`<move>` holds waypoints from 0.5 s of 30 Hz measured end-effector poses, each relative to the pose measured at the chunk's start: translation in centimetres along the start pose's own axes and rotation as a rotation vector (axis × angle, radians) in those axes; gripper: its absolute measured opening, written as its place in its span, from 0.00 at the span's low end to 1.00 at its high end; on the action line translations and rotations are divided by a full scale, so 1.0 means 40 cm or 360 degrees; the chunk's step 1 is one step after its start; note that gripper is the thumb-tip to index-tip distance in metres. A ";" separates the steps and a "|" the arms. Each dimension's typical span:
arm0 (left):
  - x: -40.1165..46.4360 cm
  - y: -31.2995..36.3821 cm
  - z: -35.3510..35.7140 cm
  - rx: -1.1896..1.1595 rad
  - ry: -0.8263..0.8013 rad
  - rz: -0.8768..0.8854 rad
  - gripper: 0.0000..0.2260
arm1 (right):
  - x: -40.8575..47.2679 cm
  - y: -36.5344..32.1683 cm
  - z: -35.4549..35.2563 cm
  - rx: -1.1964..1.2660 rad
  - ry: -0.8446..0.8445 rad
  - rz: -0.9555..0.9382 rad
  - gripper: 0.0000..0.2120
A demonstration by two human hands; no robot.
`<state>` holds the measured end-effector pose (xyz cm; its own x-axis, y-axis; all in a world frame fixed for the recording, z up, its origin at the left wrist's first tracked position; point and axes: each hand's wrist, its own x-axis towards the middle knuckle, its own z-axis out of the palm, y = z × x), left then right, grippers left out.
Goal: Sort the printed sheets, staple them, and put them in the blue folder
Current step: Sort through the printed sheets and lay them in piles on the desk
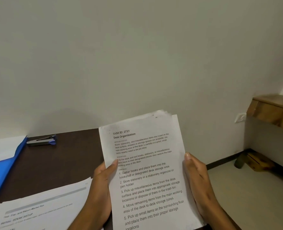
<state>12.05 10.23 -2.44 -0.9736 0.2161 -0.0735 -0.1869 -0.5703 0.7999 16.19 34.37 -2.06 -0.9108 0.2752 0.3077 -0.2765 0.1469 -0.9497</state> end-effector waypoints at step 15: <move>-0.008 0.001 0.009 0.0063 0.0001 0.0025 0.13 | -0.021 -0.008 0.018 -0.0229 -0.0073 -0.0065 0.11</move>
<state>12.39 10.43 -2.17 -0.9764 0.2072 -0.0611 -0.1665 -0.5416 0.8240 16.84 33.41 -2.04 -0.9136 0.2231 0.3400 -0.2700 0.2926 -0.9173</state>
